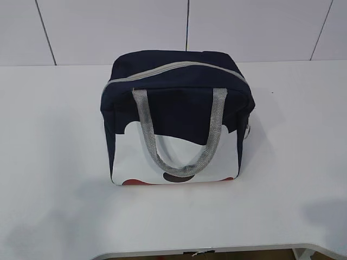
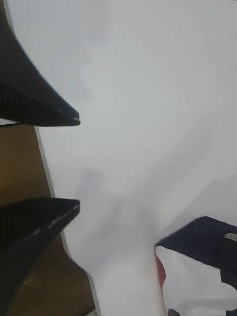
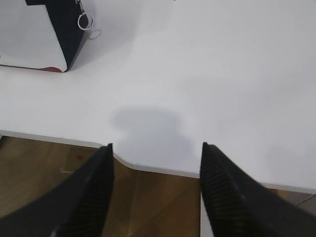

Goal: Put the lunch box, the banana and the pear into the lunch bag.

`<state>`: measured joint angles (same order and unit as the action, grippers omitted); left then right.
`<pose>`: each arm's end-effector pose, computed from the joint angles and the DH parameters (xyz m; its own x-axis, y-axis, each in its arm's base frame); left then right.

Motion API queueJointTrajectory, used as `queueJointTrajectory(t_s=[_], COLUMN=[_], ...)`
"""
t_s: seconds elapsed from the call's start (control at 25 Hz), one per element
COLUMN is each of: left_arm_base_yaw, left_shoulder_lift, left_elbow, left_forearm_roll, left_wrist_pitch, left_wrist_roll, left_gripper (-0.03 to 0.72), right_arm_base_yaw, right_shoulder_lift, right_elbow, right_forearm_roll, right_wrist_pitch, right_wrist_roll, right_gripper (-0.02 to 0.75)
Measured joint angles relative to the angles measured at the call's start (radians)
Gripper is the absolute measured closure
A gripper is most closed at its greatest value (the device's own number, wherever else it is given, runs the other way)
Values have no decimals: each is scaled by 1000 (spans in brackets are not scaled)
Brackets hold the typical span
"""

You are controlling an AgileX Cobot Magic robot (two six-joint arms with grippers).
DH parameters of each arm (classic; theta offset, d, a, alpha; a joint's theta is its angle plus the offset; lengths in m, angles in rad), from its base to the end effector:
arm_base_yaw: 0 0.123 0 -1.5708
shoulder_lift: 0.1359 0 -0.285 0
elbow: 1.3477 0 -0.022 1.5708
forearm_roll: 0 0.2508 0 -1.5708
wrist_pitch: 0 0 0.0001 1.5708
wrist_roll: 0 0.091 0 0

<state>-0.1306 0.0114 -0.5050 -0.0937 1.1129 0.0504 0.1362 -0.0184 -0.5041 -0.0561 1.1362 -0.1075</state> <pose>-0.0071 -0.0068 0.2749 -0.4997 0.0746 -0.8630 0.2060 0.9779 -0.0348 -0.0107 -0.0061 0.2724 -0.4810 -0.1977 -0.8541 -0.1563 0.9780 -0.1384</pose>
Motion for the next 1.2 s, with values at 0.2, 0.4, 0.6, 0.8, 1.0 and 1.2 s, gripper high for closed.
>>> queueJointTrajectory(t_s=[0.2,0.4,0.6,0.8,1.0,1.2], left_arm_base_yaw=[0,0,0,0,0,1], left_shoulder_lift=[0,0,0,0,0,0], left_elbow=[0,0,0,0,0,0], left_forearm_roll=[0,0,0,0,0,-2], left_wrist_pitch=[0,0,0,0,0,0], left_wrist_roll=[0,0,0,0,0,0], left_gripper=[363,379,394,399,400,400], right_arm_base_yaw=[0,0,0,0,0,-12], right_shoulder_lift=[0,0,0,0,0,0], right_elbow=[2,2,2,2,2,3], right_forearm_roll=[0,0,-2,-2,-4,-4], right_wrist_pitch=[0,0,3,3,3,3], right_wrist_roll=[7,9,9,9,9,11], right_gripper=[275,275,275,275,275,275])
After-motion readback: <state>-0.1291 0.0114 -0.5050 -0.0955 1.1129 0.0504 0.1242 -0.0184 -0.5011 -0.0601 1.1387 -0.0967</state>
